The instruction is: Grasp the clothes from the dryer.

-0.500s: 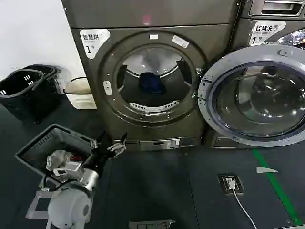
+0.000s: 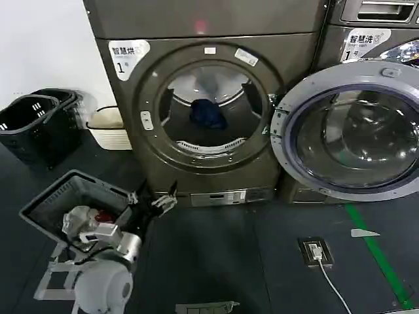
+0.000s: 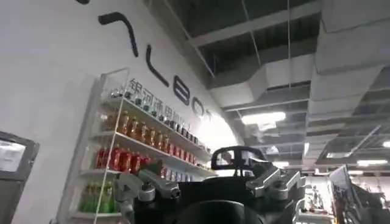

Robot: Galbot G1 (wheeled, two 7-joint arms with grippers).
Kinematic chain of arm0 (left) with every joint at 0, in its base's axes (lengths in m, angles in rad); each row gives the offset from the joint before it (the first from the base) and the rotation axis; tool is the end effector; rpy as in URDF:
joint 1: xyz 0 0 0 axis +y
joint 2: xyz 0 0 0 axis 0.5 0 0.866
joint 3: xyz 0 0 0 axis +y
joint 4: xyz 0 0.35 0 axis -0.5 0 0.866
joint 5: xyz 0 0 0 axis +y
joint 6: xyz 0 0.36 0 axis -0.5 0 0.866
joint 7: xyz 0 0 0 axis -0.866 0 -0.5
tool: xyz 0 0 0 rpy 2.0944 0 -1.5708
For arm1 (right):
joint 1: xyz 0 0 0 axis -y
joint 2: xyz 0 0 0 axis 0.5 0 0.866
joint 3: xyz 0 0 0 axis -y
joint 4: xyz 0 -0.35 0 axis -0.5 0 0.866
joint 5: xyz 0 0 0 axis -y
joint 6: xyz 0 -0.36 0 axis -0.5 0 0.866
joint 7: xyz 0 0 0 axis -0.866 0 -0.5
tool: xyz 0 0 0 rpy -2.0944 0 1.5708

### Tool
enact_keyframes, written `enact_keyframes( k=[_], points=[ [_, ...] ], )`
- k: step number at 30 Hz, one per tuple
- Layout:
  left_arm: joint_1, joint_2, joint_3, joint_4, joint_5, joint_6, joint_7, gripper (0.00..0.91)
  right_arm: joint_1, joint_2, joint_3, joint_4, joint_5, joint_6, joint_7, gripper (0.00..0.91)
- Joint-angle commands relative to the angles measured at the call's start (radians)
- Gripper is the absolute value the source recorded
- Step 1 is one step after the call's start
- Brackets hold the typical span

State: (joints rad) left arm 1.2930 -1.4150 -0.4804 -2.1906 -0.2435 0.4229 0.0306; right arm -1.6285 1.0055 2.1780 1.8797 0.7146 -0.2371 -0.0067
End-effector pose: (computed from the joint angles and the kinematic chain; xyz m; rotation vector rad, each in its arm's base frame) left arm 0.2496 0.0094 -0.2081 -0.3071 -3.0576 0.1277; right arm -0.0350 -0.4175 -0.0010 1.3931 2.3057 -0.4237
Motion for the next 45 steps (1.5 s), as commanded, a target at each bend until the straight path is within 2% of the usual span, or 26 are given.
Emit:
enact_keyframes(
  k=[1, 29, 35, 45],
  points=[
    [0.02, -0.021, 0.049, -0.001, 0.043, -0.008, -0.059, 0.907, 0.002, 0.002, -0.002, 0.003, 0.008, 0.011, 0.001, 0.907],
    [-0.002, -0.004, 0.029, 0.003, 0.032, 0.01, -0.067, 0.907, -0.01, -0.007, 0.025, -0.001, 0.038, 0.017, -0.006, 0.907],
    [-0.013, -0.008, 0.003, 0.004, 0.102, -0.03, -0.087, 0.907, -0.003, 0.001, 0.015, -0.001, 0.04, 0.074, -0.025, 0.907],
    [-0.023, -0.003, -0.023, 0.01, 0.095, -0.023, -0.079, 0.907, 0.006, -0.003, 0.009, 0.0, 0.045, 0.079, -0.032, 0.907]
  ],
)
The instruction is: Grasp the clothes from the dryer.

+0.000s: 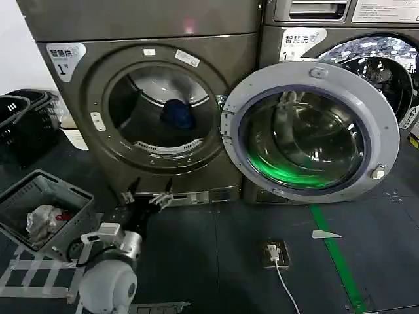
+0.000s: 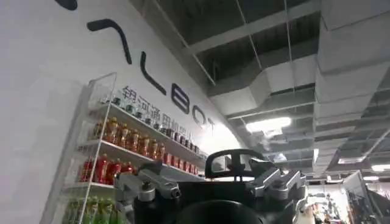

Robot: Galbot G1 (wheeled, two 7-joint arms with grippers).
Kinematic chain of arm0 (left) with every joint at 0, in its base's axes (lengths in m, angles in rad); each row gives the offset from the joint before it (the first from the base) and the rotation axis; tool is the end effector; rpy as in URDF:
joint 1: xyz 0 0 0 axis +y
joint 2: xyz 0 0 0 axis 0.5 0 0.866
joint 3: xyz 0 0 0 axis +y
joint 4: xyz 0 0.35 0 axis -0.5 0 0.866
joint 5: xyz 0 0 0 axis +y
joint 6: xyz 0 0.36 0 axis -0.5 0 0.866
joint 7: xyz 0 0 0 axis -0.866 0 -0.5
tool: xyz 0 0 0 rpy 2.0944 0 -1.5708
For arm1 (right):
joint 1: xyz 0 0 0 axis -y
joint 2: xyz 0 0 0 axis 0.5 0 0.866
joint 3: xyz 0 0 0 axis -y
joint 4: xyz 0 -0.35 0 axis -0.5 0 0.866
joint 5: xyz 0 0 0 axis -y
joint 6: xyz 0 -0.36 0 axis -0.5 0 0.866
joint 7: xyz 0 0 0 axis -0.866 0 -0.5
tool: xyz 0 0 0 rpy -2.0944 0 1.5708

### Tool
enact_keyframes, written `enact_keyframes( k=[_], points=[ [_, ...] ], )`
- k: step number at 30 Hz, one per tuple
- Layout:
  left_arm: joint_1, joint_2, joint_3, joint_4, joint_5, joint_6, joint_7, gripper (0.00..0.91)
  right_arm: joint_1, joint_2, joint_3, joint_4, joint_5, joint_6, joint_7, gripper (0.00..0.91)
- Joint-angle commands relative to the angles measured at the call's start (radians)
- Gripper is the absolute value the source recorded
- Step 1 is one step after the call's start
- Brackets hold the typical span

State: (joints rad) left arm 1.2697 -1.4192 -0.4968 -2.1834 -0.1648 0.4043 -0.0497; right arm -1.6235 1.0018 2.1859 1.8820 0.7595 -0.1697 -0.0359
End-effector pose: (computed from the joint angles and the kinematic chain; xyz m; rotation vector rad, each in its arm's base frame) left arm 0.2557 0.0138 -0.2040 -0.1121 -3.1141 0.0141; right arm -0.0361 -0.4167 0.0019 1.2942 2.2630 -0.4283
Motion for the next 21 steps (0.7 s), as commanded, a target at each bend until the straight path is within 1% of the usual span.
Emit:
enact_keyframes(
  k=[1, 5, 7, 21],
  points=[
    [0.0, 0.002, -0.004, 0.004, 0.016, -0.003, 0.003, 0.907, -0.001, 0.002, 0.003, -0.004, 0.001, 0.013, -0.003, 0.907],
    [-0.001, 0.004, -0.002, 0.006, 0.016, 0.0, 0.007, 0.907, -0.007, 0.006, 0.009, -0.005, 0.015, 0.027, -0.006, 0.907],
    [0.0, 0.007, -0.002, 0.004, 0.015, -0.001, 0.01, 0.907, -0.012, 0.009, 0.01, -0.005, 0.022, 0.051, -0.011, 0.907],
    [0.012, 0.02, -0.001, -0.004, 0.013, 0.0, 0.015, 0.907, -0.023, 0.017, 0.012, 0.007, 0.039, 0.078, -0.021, 0.907]
  ],
)
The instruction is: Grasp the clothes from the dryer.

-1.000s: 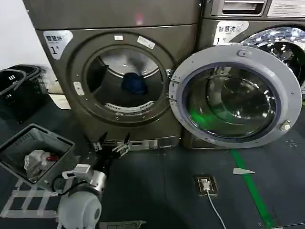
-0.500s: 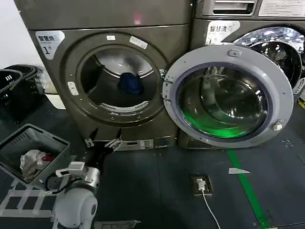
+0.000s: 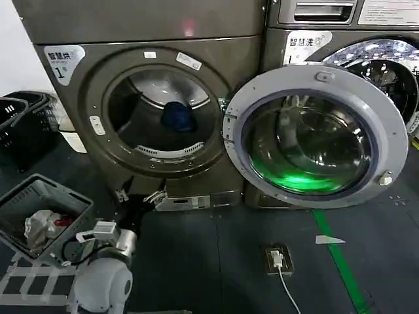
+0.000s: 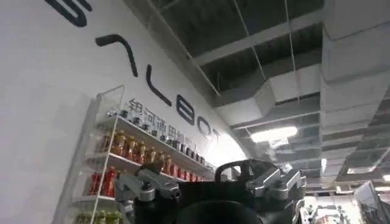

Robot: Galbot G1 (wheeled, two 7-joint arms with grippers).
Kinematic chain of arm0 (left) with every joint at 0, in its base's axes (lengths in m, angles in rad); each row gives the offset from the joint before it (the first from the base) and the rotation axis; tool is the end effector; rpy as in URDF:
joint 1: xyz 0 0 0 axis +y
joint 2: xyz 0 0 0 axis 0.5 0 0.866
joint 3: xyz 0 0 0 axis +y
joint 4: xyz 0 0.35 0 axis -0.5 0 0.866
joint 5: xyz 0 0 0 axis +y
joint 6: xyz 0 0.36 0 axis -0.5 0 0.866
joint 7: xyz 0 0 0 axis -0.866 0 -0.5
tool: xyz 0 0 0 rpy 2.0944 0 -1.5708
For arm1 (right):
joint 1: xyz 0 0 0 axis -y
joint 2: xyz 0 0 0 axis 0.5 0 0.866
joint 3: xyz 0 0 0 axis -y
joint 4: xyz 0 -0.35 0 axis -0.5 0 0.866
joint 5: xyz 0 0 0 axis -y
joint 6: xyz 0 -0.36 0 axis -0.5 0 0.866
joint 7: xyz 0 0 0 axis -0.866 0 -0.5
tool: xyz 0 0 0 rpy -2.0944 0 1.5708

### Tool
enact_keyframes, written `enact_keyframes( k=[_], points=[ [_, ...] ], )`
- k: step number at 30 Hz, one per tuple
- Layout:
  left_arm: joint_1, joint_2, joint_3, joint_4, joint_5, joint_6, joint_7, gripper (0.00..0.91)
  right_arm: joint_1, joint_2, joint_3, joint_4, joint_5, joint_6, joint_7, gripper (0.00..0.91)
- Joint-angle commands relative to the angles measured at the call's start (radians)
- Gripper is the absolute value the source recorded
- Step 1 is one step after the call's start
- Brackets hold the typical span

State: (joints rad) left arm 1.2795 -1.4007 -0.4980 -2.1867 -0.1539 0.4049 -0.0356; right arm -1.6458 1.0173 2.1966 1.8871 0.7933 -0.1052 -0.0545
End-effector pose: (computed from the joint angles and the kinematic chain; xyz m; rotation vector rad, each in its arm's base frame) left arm 0.2533 0.0166 -0.2051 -0.1324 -3.1064 -0.0291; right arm -0.0421 -0.4147 0.0002 1.2403 2.2322 -0.4502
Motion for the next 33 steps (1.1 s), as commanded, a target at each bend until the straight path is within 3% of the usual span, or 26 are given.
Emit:
enact_keyframes(
  k=[1, 33],
  points=[
    [0.0, 0.001, 0.001, 0.0, 0.002, -0.001, 0.001, 0.907, -0.001, 0.001, 0.001, 0.001, 0.006, 0.02, -0.005, 0.907],
    [-0.046, -0.003, -0.002, 0.015, -0.035, 0.016, 0.005, 0.907, -0.017, 0.015, 0.068, 0.019, 0.082, 0.016, -0.011, 0.907]
  ],
)
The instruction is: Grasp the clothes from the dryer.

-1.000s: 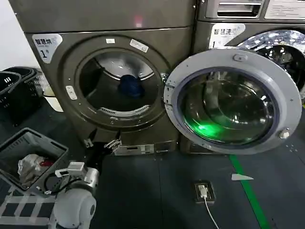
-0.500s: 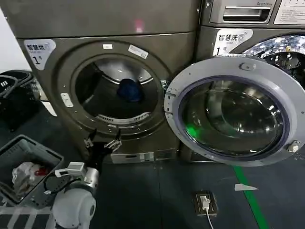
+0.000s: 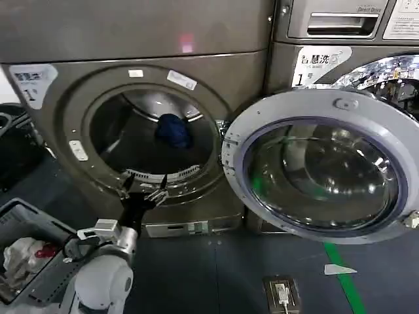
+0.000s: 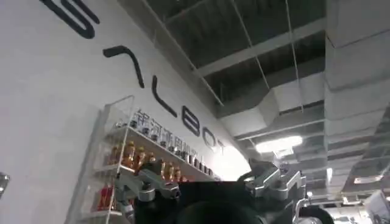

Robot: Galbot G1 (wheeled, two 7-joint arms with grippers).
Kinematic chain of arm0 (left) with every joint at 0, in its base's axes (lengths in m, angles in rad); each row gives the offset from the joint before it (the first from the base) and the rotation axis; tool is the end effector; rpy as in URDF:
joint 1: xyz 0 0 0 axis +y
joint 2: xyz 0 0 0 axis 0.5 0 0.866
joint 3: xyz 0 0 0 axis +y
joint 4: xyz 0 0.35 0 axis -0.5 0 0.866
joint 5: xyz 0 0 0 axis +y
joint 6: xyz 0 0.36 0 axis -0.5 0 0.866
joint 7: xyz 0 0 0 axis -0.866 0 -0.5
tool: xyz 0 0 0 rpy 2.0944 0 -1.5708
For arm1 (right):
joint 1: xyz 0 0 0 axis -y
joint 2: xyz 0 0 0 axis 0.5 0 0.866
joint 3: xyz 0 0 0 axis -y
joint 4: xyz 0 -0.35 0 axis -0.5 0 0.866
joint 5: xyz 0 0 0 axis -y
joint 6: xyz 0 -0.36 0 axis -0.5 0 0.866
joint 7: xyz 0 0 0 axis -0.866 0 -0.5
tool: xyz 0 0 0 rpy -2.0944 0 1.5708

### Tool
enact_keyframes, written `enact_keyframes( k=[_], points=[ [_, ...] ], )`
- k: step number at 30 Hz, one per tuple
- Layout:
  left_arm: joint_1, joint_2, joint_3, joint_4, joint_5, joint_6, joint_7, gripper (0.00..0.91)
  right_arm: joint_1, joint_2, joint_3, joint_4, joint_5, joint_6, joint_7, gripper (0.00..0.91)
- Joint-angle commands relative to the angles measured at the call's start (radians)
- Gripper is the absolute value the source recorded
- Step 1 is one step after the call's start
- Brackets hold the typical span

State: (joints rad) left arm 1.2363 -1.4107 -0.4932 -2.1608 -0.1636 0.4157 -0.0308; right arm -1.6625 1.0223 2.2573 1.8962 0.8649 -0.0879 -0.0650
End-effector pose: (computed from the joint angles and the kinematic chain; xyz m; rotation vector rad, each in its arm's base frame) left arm 0.2656 0.0149 -0.2028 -0.1436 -3.1118 -0.0033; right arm -0.0596 -0.4097 0.0116 1.2040 2.1753 -0.4289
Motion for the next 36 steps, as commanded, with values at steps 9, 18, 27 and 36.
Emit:
enact_keyframes(
  k=[9, 18, 27, 36],
  points=[
    [0.008, 0.017, -0.012, -0.018, -0.028, 0.006, 0.0, 0.907, -0.007, 0.011, 0.014, 0.014, 0.016, -0.001, -0.002, 0.907],
    [0.007, 0.018, -0.017, -0.02, -0.033, 0.009, 0.0, 0.907, -0.005, 0.014, 0.014, 0.011, 0.017, -0.001, -0.003, 0.907],
    [-0.004, 0.017, -0.022, -0.015, -0.037, 0.012, 0.002, 0.907, -0.003, 0.013, 0.016, 0.009, 0.014, -0.001, -0.007, 0.907],
    [0.0, 0.02, -0.032, -0.013, -0.035, 0.013, 0.004, 0.907, -0.001, 0.012, 0.015, 0.006, 0.012, -0.001, -0.011, 0.907]
  ],
)
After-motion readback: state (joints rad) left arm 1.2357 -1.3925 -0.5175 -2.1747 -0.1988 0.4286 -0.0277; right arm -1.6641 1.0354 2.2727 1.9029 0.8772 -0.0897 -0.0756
